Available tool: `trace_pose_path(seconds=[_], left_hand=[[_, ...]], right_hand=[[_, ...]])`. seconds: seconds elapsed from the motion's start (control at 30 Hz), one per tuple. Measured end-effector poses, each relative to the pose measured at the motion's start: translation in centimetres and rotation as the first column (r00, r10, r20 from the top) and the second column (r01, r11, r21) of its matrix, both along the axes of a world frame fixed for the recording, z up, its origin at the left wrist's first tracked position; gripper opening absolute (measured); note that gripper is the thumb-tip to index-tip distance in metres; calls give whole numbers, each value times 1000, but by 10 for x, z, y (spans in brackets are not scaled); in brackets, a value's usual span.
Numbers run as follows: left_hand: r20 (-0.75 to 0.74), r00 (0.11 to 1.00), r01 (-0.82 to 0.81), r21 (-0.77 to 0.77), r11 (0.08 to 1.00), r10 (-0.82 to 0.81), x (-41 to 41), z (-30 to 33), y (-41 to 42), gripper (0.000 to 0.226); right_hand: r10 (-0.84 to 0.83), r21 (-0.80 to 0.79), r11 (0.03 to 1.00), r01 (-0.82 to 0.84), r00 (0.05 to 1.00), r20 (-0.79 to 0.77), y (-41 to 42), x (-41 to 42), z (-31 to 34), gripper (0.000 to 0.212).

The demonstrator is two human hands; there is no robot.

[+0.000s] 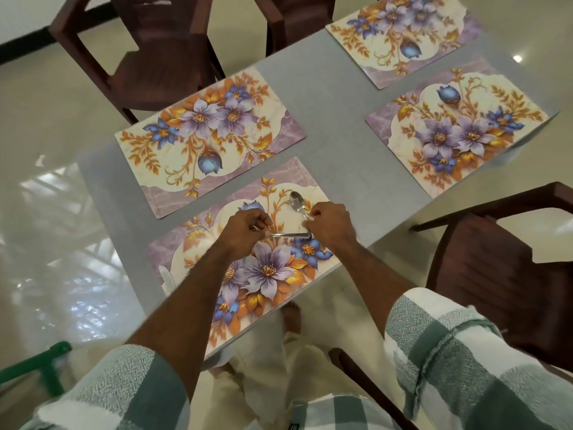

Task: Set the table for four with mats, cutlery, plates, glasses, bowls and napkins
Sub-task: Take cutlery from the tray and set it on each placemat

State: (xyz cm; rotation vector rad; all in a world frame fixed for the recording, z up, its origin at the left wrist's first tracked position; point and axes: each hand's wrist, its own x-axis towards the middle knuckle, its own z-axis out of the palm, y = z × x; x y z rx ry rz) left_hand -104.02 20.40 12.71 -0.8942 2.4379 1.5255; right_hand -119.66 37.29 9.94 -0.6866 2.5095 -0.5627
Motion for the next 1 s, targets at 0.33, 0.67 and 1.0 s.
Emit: trace_pose_path(seconds=[0.33, 0.67, 1.0], left_hand=[[-44, 999, 16, 121, 993, -11, -49, 12, 9, 24], [21, 976, -216, 143, 966, 216, -56, 1, 18, 61], [91, 981, -183, 129, 975, 172, -53, -5, 26, 50]], right_hand=[[363, -136, 929, -344, 920, 147, 17, 0, 17, 17], [-6, -8, 1000, 8, 977, 214, 46, -48, -1, 19], [-161, 26, 987, 159, 985, 62, 33, -28, -3, 24]])
